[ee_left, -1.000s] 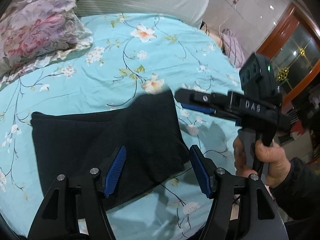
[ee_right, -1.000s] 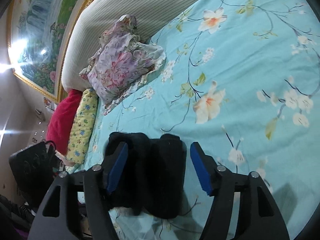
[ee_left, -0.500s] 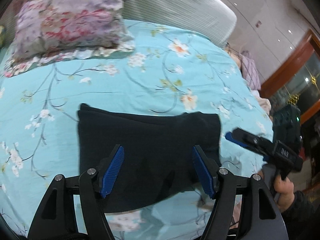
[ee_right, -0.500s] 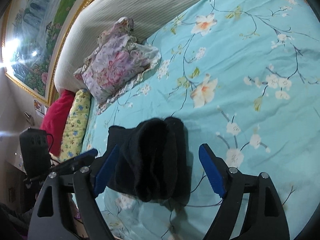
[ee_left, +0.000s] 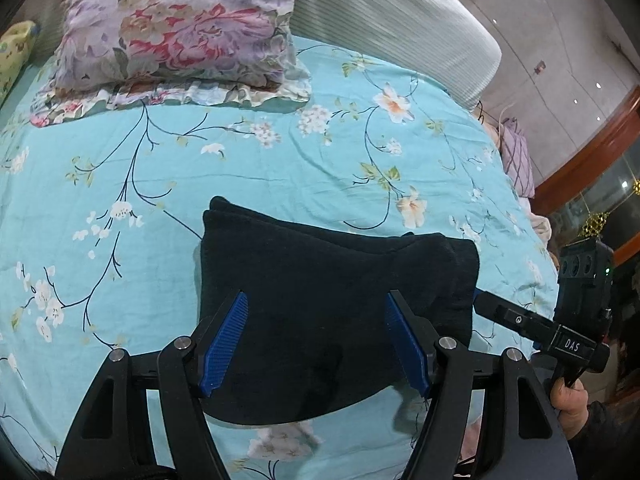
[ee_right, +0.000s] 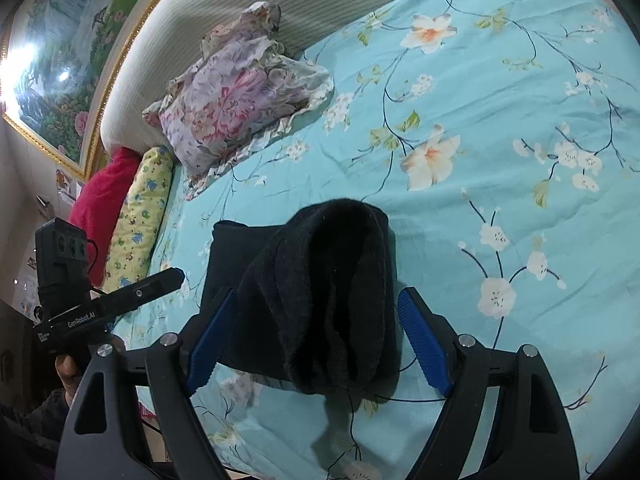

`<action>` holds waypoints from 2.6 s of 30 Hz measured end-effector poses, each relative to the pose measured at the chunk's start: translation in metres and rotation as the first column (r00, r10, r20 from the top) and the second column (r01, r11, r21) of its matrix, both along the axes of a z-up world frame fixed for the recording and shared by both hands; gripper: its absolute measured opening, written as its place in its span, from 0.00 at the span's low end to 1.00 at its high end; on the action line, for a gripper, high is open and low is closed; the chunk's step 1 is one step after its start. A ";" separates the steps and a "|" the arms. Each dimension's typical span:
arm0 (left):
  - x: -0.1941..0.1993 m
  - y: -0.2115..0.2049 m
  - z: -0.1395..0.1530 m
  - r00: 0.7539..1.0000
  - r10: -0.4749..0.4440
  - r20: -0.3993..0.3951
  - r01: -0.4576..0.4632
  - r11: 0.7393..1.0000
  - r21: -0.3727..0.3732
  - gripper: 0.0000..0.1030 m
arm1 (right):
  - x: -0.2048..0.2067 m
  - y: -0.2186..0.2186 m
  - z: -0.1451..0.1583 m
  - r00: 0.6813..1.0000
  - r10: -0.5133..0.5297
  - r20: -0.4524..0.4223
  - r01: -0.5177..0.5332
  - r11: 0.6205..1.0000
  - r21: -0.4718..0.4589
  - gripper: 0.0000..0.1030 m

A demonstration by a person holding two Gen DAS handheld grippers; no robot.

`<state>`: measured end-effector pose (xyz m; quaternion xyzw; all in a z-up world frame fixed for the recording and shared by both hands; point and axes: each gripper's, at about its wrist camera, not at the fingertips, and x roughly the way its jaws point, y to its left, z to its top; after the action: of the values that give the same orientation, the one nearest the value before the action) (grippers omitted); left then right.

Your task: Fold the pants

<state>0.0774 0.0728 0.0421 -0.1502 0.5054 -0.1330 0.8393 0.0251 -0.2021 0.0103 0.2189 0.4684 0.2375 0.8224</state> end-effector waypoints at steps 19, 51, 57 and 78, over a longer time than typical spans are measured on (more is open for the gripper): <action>0.015 0.022 -0.052 0.990 0.052 -0.129 -0.056 0.998 -0.028 0.73 | 0.010 0.006 -0.043 0.993 0.018 -0.121 -0.014 0.999 0.035 0.80; 0.008 0.042 -0.041 0.991 0.090 -0.100 -0.103 0.985 -0.135 0.32 | 0.015 0.021 -0.022 0.992 0.112 -0.060 -0.102 0.985 0.139 0.44; -0.011 0.069 -0.008 0.988 0.149 -0.036 -0.153 0.979 -0.134 0.32 | 0.018 0.044 0.004 0.985 0.171 0.001 -0.169 0.974 0.153 0.44; -0.050 0.162 0.028 0.930 0.365 0.029 -0.361 0.927 -0.101 0.32 | 0.060 0.153 0.030 0.921 0.387 0.051 -0.390 0.910 0.140 0.44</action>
<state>0.0273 0.2344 0.0698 -0.2774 0.4419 -0.0027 0.8531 0.0850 -0.0491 0.0404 0.1788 0.4747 0.4326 0.7453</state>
